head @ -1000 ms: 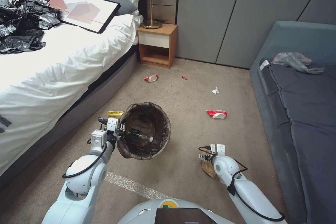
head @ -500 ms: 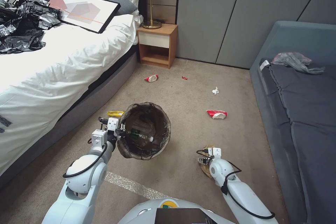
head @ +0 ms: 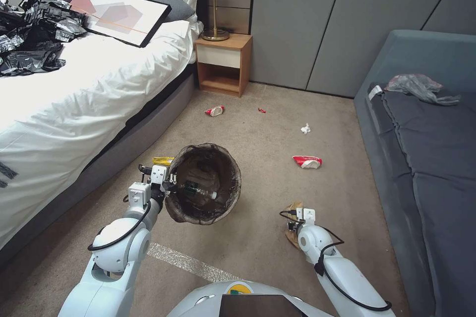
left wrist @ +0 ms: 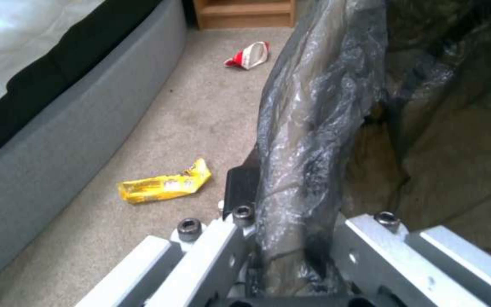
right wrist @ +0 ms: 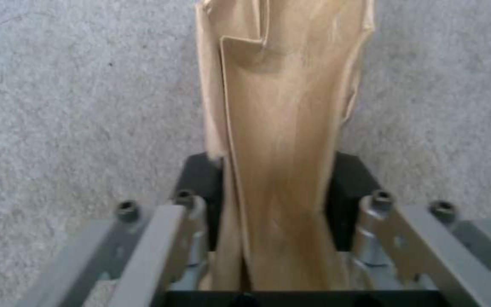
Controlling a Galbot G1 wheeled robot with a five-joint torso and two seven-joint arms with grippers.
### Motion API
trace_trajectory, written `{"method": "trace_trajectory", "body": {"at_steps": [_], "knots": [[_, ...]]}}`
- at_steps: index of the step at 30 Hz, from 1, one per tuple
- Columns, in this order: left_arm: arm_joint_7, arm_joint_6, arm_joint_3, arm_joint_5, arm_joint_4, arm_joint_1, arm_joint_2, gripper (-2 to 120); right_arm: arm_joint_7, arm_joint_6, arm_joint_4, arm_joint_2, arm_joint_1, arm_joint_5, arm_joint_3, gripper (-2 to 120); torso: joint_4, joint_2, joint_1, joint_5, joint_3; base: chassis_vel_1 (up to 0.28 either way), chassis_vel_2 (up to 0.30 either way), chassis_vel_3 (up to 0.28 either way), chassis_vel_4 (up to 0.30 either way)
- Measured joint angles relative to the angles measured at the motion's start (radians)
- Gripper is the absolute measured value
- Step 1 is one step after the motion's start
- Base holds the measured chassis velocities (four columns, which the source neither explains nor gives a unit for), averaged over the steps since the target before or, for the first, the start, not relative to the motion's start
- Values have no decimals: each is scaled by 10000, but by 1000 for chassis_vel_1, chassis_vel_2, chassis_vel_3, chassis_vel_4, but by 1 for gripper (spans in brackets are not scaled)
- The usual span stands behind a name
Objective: Pick up the trash bin, then pick up the garbage from the floor and place it into the trash bin.
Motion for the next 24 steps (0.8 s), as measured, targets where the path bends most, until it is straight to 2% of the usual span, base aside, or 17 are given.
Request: {"method": "trace_trajectory", "body": {"at_steps": [4,5,8,15,17,18,21,22,24], "knots": [[18,0,-14,-4,3,-22,1,2,137,-3,237,-185,-156,2,89,13,-5,0,0,-3,1,0,0,0,0],[18,0,-14,-4,3,-22,1,2,137,-3,237,-185,-156,2,89,13,-5,0,0,-3,1,0,0,0,0],[24,4,-20,-4,12,-36,-8,2,269,-9,668,-330,-262,183,167,0,-3,-1,0,-1,1,0,0,0,0],[25,23,-46,-5,5,-11,-11,2,597,-204,2050,-941,-531,1000,399,0,-5,-1,0,-1,1,0,0,0,0],[27,27,-64,-6,-25,29,-11,2,968,-461,3491,-1622,-675,1885,658,0,-5,-1,0,-2,1,0,0,0,0],[27,27,-64,-6,-25,29,-11,2,968,-461,3491,-1622,-675,1885,658,0,-5,-1,0,-2,1,0,0,0,0],[41,28,-66,38,-111,50,-16,2,1597,-1093,5457,-2443,-611,3431,1050,0,-4,-1,0,-1,1,0,0,0,0],[41,28,-66,38,-111,50,-16,2,1597,-1093,5457,-2443,-611,3431,1050,0,-4,-1,0,-1,1,0,0,0,0],[39,31,-47,72,-137,48,-40,2,1871,-1289,6895,-3082,-384,4758,1335,0,-3,-1,0,-2,1,0,0,0,0]]}}
